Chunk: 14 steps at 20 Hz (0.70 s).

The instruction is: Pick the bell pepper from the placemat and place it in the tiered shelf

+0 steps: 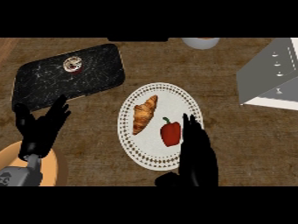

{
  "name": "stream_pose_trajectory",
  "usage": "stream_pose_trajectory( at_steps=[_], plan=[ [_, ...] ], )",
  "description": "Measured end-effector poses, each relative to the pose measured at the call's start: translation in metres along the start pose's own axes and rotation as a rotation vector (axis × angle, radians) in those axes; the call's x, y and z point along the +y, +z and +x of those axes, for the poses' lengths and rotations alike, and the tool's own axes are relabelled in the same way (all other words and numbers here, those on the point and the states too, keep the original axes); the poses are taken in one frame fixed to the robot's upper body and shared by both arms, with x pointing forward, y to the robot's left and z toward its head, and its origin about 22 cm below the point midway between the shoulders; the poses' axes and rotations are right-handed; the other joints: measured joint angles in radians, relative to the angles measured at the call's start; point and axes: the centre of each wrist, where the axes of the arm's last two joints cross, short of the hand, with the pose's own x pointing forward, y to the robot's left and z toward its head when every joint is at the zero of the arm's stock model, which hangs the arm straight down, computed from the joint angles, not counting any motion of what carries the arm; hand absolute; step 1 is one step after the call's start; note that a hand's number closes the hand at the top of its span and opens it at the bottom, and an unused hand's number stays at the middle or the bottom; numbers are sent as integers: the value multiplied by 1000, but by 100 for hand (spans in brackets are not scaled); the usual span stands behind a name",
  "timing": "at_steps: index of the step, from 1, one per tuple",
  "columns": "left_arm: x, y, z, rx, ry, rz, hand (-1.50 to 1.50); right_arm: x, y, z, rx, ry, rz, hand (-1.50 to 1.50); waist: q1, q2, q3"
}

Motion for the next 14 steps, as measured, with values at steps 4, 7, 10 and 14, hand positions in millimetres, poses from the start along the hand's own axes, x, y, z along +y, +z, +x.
stream_pose_trajectory(
  at_steps=[4, 7, 10, 14],
  plan=[
    [1, 0, -2, -4, 3, -3, 0, 9, -1, 0, 6, 30, 7, -150, -2, 0, 1],
    [0, -2, 0, 6, 7, 1, 0, 19, -6, -1, 17, 60, 13, -150, -1, 2, 1],
    [1, -2, 0, 12, 1, 2, 0, 24, -9, -1, 29, 79, 14, -150, -1, 1, 1],
    [2, 0, -1, 6, 2, 5, 0, 28, -16, -4, 53, 106, -2, -150, -2, 0, 2]
  ],
)
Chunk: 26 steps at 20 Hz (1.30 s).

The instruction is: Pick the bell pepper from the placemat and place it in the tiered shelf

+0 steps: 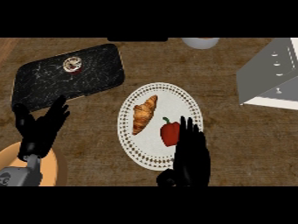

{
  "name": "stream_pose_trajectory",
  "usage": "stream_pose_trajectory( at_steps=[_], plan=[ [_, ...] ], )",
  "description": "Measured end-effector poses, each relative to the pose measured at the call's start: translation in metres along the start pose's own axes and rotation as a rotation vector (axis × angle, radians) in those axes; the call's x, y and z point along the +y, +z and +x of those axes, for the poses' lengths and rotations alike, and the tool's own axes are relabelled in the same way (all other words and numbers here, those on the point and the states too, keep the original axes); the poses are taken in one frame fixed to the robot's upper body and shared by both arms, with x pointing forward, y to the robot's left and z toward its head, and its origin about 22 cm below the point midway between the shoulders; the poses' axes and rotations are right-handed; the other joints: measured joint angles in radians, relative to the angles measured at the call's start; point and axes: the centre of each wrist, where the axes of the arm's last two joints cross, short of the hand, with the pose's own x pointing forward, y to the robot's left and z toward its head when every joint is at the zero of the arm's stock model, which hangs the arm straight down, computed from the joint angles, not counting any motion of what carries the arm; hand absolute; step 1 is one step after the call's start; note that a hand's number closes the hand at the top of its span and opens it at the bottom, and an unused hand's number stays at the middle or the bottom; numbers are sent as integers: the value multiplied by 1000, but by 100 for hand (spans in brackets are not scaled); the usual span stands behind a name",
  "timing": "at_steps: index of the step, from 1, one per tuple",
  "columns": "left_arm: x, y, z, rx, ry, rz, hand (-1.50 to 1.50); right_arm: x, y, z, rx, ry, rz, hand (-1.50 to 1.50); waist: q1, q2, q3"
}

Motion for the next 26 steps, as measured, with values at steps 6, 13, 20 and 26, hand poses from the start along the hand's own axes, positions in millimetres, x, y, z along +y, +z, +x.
stream_pose_trajectory(
  at_steps=[6, 13, 20, 26],
  plan=[
    [1, 0, 0, -7, -1, -10, 0, 10, -8, 0, 18, 42, -15, -150, 1, 0, 0],
    [0, 0, -1, -12, 6, 2, 0, 18, -20, -1, 18, 36, -33, -150, 0, 1, 1],
    [0, 0, -2, -16, -1, -6, 0, 30, -28, -1, 12, 39, 28, 150, 4, 0, 2],
    [-1, -3, -1, -6, -2, -7, 0, 36, -28, 9, -62, 87, 109, 150, 2, -7, -5]
  ],
)
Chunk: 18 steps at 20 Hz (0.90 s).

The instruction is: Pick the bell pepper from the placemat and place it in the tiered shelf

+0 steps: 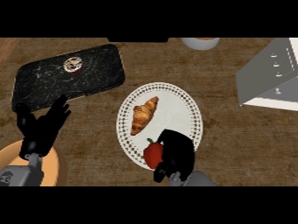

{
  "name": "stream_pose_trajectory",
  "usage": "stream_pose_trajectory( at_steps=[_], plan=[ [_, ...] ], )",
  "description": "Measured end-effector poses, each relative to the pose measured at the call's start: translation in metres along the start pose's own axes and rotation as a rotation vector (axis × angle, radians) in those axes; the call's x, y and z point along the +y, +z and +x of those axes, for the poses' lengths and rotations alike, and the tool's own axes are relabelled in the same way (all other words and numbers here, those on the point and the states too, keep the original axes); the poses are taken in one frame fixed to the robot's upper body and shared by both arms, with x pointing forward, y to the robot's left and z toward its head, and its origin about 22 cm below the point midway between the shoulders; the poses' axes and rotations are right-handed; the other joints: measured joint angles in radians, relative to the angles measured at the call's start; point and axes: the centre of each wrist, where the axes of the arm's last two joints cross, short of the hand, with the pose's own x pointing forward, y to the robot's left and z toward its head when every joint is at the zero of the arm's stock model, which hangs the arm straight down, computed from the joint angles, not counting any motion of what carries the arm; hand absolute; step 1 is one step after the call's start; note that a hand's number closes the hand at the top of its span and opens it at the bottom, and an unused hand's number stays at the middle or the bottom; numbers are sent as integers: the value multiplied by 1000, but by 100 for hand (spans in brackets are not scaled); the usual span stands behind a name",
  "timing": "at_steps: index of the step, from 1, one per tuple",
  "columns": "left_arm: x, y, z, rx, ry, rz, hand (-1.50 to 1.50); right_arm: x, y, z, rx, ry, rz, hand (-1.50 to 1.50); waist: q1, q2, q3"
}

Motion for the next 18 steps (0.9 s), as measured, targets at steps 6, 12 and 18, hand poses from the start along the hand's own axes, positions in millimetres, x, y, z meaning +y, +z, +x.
stream_pose_trajectory(
  at_steps=[6, 12, 18],
  plan=[
    [2, 3, 0, 5, -2, 14, 0, 5, 1, -10, -83, -24, -2, 150, -6, 4, 4],
    [7, 9, -5, 2, 7, 39, 0, -40, -11, -100, -283, -39, 5, 150, -29, 4, 9],
    [13, 13, -8, 11, 18, 49, 0, -107, 4, -148, -482, -132, -121, 150, -47, 0, 9]
  ],
)
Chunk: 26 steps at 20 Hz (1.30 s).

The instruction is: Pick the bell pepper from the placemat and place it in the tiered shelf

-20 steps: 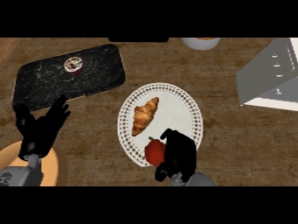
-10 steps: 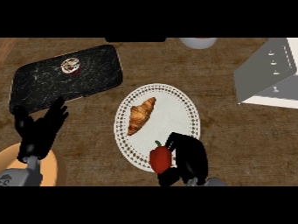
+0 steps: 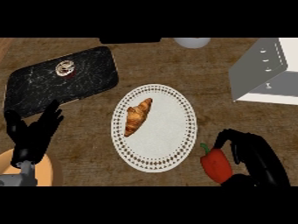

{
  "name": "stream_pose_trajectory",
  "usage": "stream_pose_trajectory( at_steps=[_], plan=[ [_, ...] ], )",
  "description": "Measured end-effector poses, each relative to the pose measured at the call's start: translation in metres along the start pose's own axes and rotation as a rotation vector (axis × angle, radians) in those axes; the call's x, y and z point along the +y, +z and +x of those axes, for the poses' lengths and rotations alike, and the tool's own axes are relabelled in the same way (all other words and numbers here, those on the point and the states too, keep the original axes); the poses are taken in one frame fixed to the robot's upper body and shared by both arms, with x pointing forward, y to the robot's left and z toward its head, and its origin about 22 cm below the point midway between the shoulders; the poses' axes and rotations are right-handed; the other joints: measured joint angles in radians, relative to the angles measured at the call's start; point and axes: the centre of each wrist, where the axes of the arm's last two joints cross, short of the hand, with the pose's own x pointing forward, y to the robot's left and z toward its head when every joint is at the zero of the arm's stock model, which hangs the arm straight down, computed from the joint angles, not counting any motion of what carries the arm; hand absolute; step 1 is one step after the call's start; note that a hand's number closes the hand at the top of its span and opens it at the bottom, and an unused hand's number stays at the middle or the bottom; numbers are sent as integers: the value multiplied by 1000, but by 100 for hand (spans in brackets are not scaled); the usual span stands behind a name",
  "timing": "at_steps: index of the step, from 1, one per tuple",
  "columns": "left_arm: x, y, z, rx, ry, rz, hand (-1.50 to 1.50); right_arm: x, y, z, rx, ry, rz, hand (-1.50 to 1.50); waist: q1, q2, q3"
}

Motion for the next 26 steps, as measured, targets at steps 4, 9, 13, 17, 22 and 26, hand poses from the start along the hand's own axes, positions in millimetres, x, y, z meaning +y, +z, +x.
stream_pose_trajectory(
  at_steps=[4, 9, 13, 17, 22, 26],
  plan=[
    [4, 1, -1, 7, 3, 8, 0, -54, 18, 0, -81, -20, -148, 150, -12, -3, -1],
    [8, 4, -2, 17, 8, 21, 0, -114, 48, 16, -100, -48, -315, 150, -24, -5, -3],
    [5, 4, -2, 11, 7, 22, 0, -156, 66, 26, -78, -61, -406, 150, -17, -3, -3],
    [4, 4, -1, -4, -1, 8, 0, -199, 75, 30, -49, -75, -480, 150, -7, -2, -4],
    [-2, 0, 0, -10, -7, -6, 0, -255, 76, 16, -6, -122, -551, 150, 10, 2, -3],
    [-6, -3, 5, -8, -10, -16, 0, -304, 78, 15, 16, -143, -598, 150, 27, 6, -5]
  ],
)
